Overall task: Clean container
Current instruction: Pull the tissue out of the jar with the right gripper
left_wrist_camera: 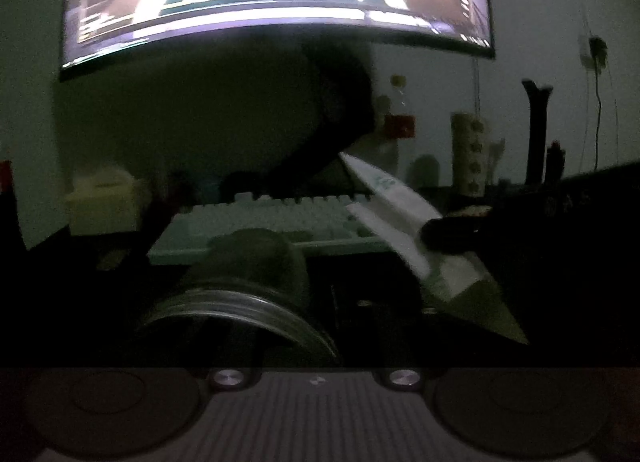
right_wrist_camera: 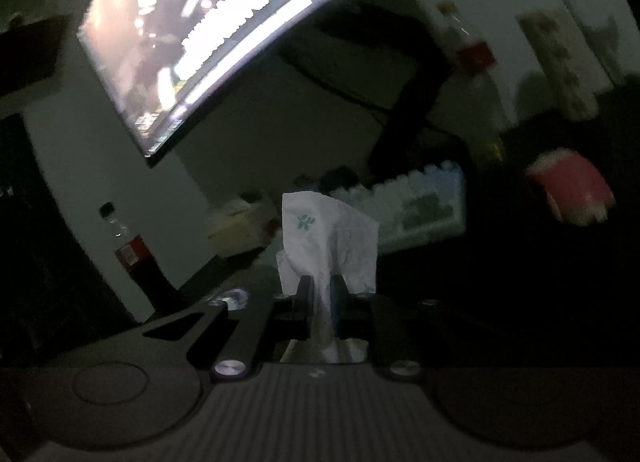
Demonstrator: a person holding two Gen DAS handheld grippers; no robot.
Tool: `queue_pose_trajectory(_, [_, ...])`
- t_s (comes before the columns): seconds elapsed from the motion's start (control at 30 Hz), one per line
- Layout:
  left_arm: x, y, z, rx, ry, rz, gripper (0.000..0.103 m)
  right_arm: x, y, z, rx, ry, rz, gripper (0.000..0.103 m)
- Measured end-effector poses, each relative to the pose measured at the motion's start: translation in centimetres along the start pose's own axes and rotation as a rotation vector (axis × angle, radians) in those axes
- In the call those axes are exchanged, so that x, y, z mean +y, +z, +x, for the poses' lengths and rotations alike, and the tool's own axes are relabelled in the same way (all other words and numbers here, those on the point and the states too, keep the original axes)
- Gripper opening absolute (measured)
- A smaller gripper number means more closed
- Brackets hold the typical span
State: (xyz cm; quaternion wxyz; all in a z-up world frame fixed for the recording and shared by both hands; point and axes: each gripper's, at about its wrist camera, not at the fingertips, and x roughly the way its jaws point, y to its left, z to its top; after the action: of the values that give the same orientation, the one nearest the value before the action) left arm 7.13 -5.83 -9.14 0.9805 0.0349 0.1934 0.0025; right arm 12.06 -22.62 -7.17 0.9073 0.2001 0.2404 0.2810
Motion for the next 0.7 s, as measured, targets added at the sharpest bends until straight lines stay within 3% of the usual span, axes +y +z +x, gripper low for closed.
queue_pose_trajectory(0.3, [-0.8,-1.7,-1.1,0.045,-0.043,-0.003,0.013,-1.4,-1.6,1.7,0.091,-0.086,0.025,0.014])
queue_pose_trajectory(0.47, [0.2,-2.3,-3.2,0.051,-0.080,-0.030,0.014,-0.4,-2.1,1.9,0.100,-0.137,-0.042,0.029])
queue_pose_trajectory(0.63, [0.8,-1.9,-4.7,0.033,-0.086,-0.039,0.014,-0.4,-1.5,0.6,0.070,-0.092,-0.001,0.061])
queue_pose_trajectory(0.7, [0.6,-1.8,-5.1,0.015,-0.090,-0.030,0.013,-0.2,-0.8,-0.7,0.024,-0.071,0.008,0.065])
